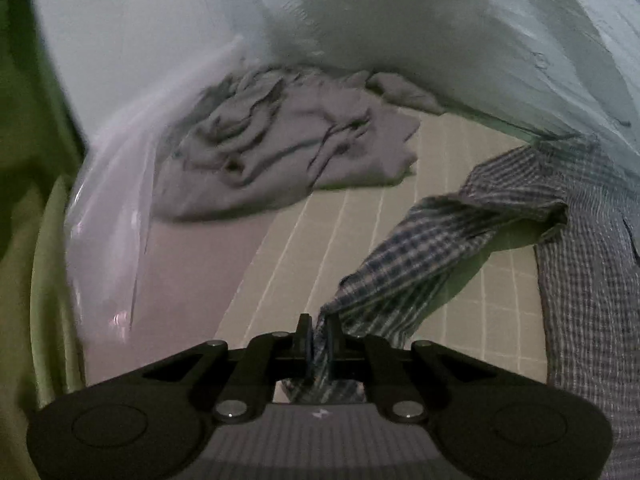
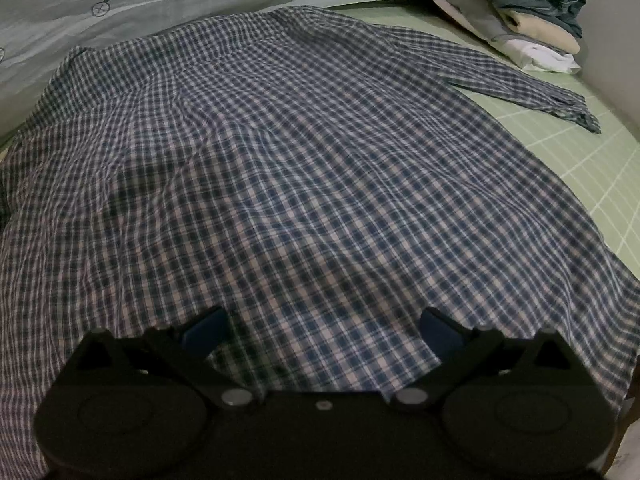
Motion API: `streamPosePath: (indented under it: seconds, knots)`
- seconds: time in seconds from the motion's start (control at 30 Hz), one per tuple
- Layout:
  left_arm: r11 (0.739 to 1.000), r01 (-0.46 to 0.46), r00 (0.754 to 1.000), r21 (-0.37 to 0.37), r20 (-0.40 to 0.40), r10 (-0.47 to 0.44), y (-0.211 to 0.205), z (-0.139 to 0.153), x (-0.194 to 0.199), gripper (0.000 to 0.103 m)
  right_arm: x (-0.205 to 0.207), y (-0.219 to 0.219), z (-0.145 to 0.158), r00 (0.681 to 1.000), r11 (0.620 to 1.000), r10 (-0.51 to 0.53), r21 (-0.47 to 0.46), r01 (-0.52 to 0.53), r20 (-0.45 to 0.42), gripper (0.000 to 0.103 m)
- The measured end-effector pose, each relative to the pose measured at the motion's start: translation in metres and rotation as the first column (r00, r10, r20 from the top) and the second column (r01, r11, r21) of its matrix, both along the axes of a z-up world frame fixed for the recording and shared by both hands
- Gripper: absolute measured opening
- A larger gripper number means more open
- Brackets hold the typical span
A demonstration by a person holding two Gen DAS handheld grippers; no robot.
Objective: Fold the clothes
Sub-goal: 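Grasp the sleeve with the left gripper and lay it straight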
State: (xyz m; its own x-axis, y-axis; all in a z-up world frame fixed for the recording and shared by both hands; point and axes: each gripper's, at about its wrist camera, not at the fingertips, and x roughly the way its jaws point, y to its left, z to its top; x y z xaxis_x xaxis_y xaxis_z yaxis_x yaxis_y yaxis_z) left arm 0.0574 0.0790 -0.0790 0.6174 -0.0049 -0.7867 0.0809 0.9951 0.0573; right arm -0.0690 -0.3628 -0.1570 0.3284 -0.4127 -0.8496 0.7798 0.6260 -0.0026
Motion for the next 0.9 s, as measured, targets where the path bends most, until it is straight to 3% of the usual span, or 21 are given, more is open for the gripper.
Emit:
streamPosePath:
  seconds: [0.17,0.27,0.33,0.4,0.43,0.47,0.53,0.6,0.63,0.67,0.73,0.77,0.8,0.87,0.9]
  knots:
    - [0.998,-0.022,0.998,0.053,0.056,0.019,0.013,0.009,0.017,0.008,0.000,0.000,0.000,1.000,1.000,-0.002,0.002,0.002,-0.002,0.103]
    - [0.994,-0.041,0.985,0.100,0.172,0.023,0.013,0.031,0.038,0.008,0.001,-0.001,0.000,1.000,1.000,-0.001,0.006,0.001,-0.004,0.103]
    - [0.994,-0.062,0.956,0.087,0.292,0.034,0.012,0.053,0.041,0.008,0.000,-0.001,0.000,1.000,1.000,0.000,0.008,0.000,-0.006,0.103]
    - [0.996,-0.071,0.909,0.058,0.414,0.041,0.010,0.068,0.032,0.015,-0.001,-0.002,0.000,1.000,1.000,0.000,0.009,0.000,-0.006,0.103]
    - [0.993,-0.081,0.890,0.083,0.455,0.035,0.006,0.070,0.025,0.017,-0.002,-0.002,0.000,1.000,1.000,0.000,0.009,0.000,-0.006,0.103]
    - [0.987,-0.087,0.885,0.136,0.466,0.014,0.000,0.066,0.019,0.018,-0.003,-0.002,0.000,1.000,1.000,-0.001,0.009,0.001,-0.006,0.103]
    - [0.977,-0.041,0.923,0.207,0.382,-0.043,-0.007,0.042,0.012,0.018,-0.004,-0.001,-0.001,1.000,1.000,-0.004,0.005,0.004,-0.002,0.103]
    - [0.989,0.026,0.979,0.145,0.196,-0.055,-0.003,0.013,0.010,0.018,-0.005,0.001,-0.001,1.000,1.000,-0.007,0.001,0.007,0.000,0.103]
    - [0.994,0.039,0.991,0.097,0.120,-0.051,0.001,0.003,0.008,0.019,-0.004,0.001,-0.001,1.000,1.000,-0.008,0.002,0.008,-0.001,0.103]
    - [0.998,0.043,0.998,0.049,0.053,-0.046,0.005,-0.006,0.006,0.022,-0.004,0.001,0.000,1.000,1.000,-0.009,0.004,0.009,-0.003,0.103]
    - [0.999,0.002,1.000,-0.041,0.002,-0.002,0.018,-0.012,0.002,0.034,-0.003,0.002,0.000,1.000,1.000,-0.012,0.006,0.012,-0.006,0.103]
    - [0.996,-0.024,1.000,-0.084,-0.019,0.022,0.025,-0.014,0.000,0.045,-0.003,0.003,0.000,1.000,1.000,-0.016,0.006,0.016,-0.006,0.103]
    - [0.992,-0.050,0.999,-0.114,-0.017,0.049,0.031,-0.012,0.000,0.058,-0.003,0.003,0.000,1.000,1.000,-0.019,0.005,0.019,-0.006,0.103]
    - [0.982,-0.102,0.995,-0.158,-0.001,0.104,0.043,-0.008,0.003,0.071,-0.003,0.005,0.000,1.000,1.000,-0.028,0.004,0.028,-0.005,0.103]
    - [0.977,-0.128,0.992,-0.173,0.002,0.130,0.048,-0.007,0.007,0.072,-0.003,0.005,0.000,0.999,0.999,-0.032,0.003,0.032,-0.005,0.103]
